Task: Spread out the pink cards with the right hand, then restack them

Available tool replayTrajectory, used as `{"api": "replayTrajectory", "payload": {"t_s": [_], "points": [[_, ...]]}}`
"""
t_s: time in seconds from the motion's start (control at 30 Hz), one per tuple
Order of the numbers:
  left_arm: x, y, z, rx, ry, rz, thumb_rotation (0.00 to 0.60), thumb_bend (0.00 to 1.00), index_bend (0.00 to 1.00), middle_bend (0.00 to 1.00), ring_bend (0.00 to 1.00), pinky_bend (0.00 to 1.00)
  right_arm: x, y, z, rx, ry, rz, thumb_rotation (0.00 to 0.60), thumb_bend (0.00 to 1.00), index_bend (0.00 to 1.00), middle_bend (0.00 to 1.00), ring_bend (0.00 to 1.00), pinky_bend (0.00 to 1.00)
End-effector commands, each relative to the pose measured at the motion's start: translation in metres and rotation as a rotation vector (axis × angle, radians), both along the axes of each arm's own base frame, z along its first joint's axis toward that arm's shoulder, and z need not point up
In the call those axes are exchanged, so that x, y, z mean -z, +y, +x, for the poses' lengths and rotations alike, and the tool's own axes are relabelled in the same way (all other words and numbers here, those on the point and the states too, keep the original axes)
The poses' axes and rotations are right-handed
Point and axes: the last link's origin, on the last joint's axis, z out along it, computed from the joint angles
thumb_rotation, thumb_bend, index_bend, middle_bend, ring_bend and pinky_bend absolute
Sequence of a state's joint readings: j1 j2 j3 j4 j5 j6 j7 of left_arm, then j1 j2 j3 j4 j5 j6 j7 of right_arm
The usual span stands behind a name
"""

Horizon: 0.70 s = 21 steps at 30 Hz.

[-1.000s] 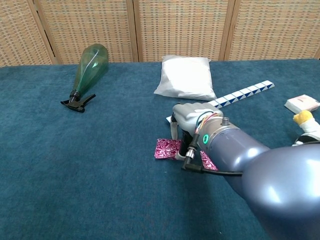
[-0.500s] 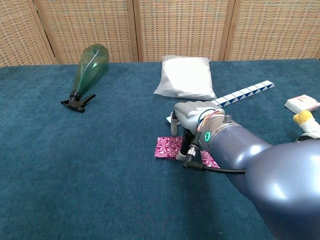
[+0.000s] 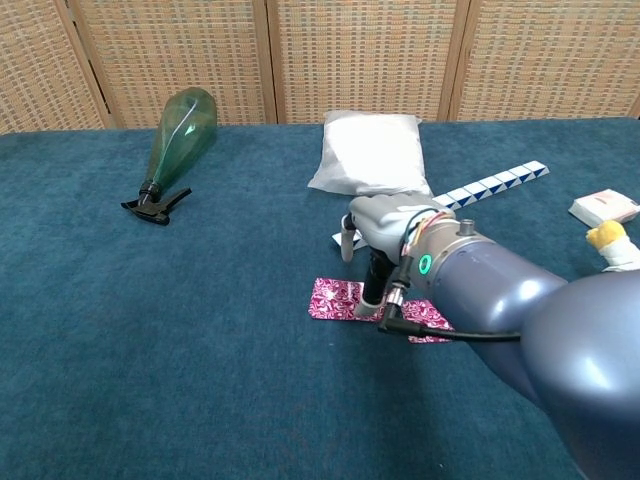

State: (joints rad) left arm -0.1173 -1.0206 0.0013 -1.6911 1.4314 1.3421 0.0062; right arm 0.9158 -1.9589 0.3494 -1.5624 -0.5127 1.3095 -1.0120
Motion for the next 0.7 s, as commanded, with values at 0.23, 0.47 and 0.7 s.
{"api": "replayTrajectory", "payload": {"t_s": [0.23, 0.47, 0.7], "points": [[0.000, -0.001, 0.000, 0.003, 0.005, -0.003, 0.600, 0.22, 0.00, 0.00, 0.00, 0.00, -0.034, 0.023, -0.044, -0.069, 0.016, 0.036, 0.600, 0.16, 0.34, 0.00, 0.00, 0.04], [0.001, -0.001, 0.001, 0.004, 0.009, 0.001, 0.600, 0.22, 0.00, 0.00, 0.00, 0.00, -0.035, 0.027, -0.067, -0.119, 0.036, 0.040, 0.600, 0.20, 0.34, 0.00, 0.00, 0.04], [0.001, -0.001, 0.001, 0.001, 0.012, 0.003, 0.600, 0.22, 0.00, 0.00, 0.00, 0.00, -0.030, 0.027, -0.077, -0.148, 0.024, 0.053, 0.600, 0.21, 0.34, 0.00, 0.00, 0.04]]}}
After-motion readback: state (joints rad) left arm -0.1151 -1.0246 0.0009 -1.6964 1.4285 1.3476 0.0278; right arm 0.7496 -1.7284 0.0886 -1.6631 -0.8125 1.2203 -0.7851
